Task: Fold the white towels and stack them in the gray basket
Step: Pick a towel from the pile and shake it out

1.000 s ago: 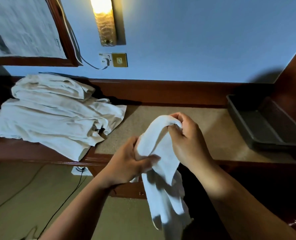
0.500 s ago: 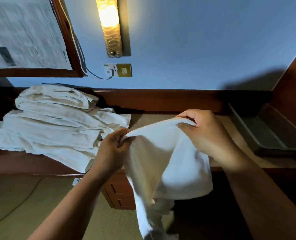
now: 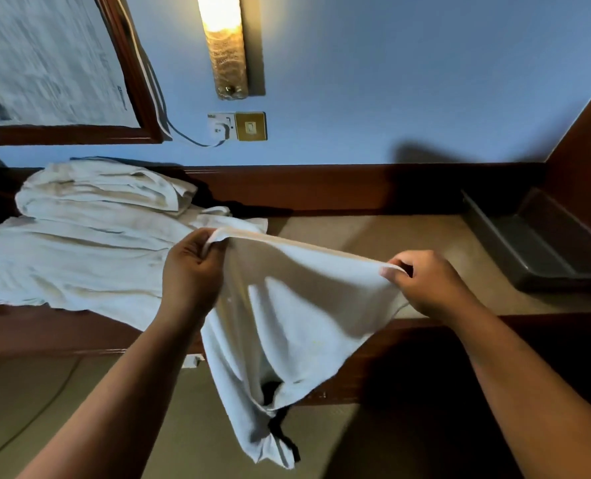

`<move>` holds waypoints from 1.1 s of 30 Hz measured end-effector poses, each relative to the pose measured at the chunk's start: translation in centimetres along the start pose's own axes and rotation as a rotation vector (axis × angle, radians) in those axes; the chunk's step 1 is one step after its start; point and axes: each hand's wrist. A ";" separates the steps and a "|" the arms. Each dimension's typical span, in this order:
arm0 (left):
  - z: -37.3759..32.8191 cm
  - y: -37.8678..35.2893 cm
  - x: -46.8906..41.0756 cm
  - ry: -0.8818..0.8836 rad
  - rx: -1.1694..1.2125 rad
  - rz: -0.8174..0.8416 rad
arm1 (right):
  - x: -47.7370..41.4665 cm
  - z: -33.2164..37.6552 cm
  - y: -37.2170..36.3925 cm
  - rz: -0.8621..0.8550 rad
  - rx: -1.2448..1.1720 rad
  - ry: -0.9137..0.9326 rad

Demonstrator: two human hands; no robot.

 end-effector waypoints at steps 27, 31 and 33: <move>1.5 1.2 -0.7 -0.322 -0.116 0.452 | 2.4 11.1 -8.2 0.362 -0.251 0.204; 3.4 1.5 -1.2 -0.337 -0.079 0.506 | 1.9 11.9 -7.4 0.034 -0.469 0.212; 5.7 1.5 0.4 -0.201 -0.096 0.594 | 1.5 12.4 -5.4 -0.023 -0.557 0.252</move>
Point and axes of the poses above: each hand's wrist, its own x-axis away from the middle knuckle, its own y-axis out of the back of the hand, z = x × y, and after that the axes turned 6 degrees about -z, right-handed
